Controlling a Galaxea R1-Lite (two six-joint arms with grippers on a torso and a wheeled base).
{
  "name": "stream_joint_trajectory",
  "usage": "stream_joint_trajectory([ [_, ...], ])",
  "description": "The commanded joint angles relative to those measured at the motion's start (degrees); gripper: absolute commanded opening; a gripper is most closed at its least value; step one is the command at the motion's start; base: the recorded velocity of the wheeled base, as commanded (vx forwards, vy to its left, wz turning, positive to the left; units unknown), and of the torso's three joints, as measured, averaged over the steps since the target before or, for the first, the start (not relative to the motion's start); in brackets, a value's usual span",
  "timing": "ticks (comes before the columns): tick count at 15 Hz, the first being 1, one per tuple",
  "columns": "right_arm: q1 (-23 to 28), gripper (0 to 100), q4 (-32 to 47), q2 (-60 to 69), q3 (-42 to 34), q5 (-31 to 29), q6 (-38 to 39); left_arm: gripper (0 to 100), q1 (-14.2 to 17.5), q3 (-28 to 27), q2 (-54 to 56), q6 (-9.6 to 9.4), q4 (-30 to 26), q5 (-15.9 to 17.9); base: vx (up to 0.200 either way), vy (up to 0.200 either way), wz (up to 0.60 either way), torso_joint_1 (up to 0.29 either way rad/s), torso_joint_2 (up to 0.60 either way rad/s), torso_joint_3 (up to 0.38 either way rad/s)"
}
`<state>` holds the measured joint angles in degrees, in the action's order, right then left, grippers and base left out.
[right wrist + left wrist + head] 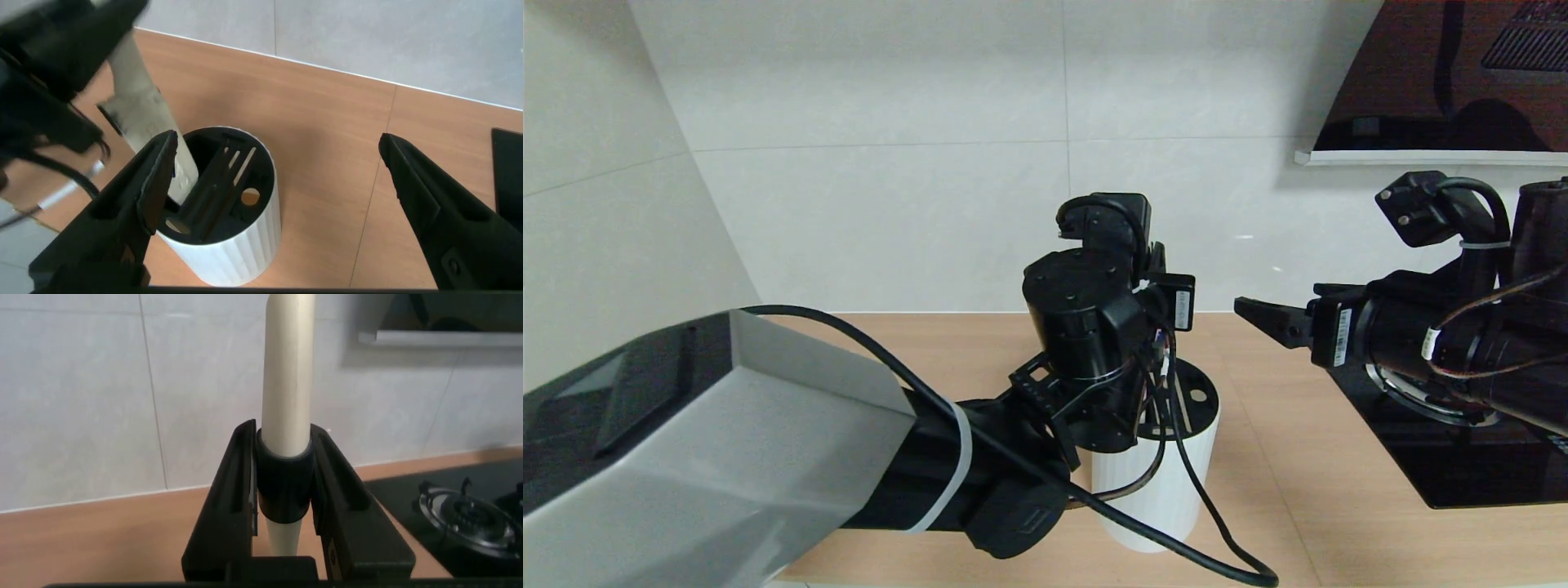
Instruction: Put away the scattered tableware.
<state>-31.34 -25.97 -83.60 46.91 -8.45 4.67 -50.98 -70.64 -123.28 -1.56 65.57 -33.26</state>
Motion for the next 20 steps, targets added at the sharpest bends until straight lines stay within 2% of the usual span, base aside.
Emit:
stream_joint_trajectory([
  [1,0.0,100,0.0,-0.2,0.0,0.0,0.0,0,-0.1,0.7,-0.6,0.24,0.1,-0.1,0.0,0.0,0.0,0.0,0.0,0.0],
  [7,0.0,100,0.0,-0.2,0.0,0.0,0.0,0,-1.1,2.2,-3.6,1.12,0.2,-0.1,0.0,0.0,0.0,0.0,0.0,0.0],
  [20,-0.1,100,0.0,-0.2,-0.7,0.1,-0.1,0,-1.8,7.8,-6.4,1.21,1.4,-0.4,0.0,0.0,0.0,0.0,0.0,0.0],
])
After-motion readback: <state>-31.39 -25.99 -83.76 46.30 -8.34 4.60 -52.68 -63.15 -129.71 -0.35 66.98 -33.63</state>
